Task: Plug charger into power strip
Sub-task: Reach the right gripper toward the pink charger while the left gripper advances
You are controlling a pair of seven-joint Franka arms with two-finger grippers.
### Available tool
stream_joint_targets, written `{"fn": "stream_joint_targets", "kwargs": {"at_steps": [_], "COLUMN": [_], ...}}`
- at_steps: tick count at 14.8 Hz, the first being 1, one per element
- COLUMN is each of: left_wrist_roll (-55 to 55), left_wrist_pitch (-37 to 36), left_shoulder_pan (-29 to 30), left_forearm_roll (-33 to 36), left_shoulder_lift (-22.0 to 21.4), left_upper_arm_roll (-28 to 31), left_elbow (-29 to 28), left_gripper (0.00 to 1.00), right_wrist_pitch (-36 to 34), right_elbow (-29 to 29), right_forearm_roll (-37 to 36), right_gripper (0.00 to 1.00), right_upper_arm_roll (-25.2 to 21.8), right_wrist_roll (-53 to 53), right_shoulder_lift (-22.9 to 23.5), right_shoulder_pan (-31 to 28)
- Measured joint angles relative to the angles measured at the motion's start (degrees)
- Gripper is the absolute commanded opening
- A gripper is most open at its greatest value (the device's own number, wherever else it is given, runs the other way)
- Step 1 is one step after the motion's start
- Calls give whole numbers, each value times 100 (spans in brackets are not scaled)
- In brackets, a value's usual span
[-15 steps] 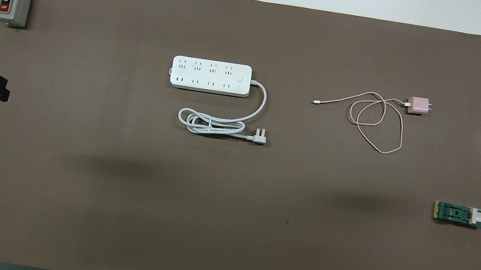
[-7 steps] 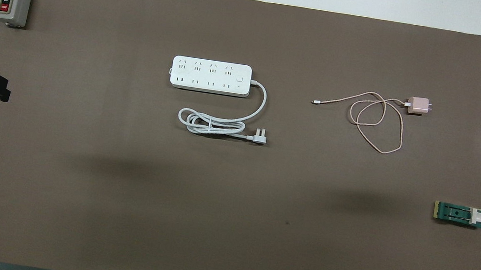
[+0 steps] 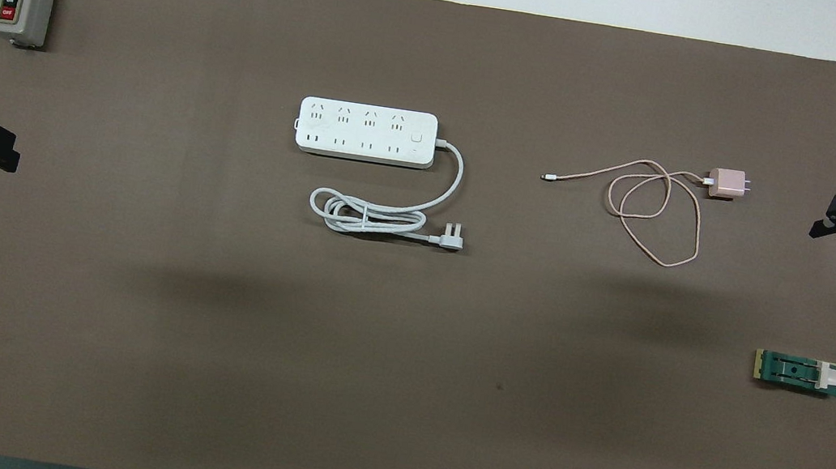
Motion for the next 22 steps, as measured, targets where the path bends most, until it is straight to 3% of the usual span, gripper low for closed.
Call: {"fn": "stream_joint_targets", "kwargs": {"at_steps": [3, 7, 14, 22], "left_wrist_roll": [27, 130, 286, 1066], "left_wrist_pitch": [420, 586, 1230, 1418], "left_shoulder_pan": [0, 5, 278, 318], "left_forearm_roll": [-136, -1161, -2723, -4412], "left_shoulder_lift": [4, 71, 763, 1392], "left_upper_arm_roll": [0, 7, 38, 23], "left_elbow": [-221, -408, -450, -439], "left_gripper": [100, 100, 100, 100], "right_wrist_pitch": [167, 236, 632, 742], "right_elbow": [127, 458, 818, 1589], "right_forearm_roll": [464, 919, 1349, 1658], "right_gripper": [100, 100, 100, 100], "right_upper_arm_roll": [-55, -148, -142, -145], "right_wrist_roll": [827, 1516, 2541, 2974], "right_shoulder_lift": [361, 1038, 1996, 2714], "right_shoulder_pan": [-49, -188, -200, -336]}}
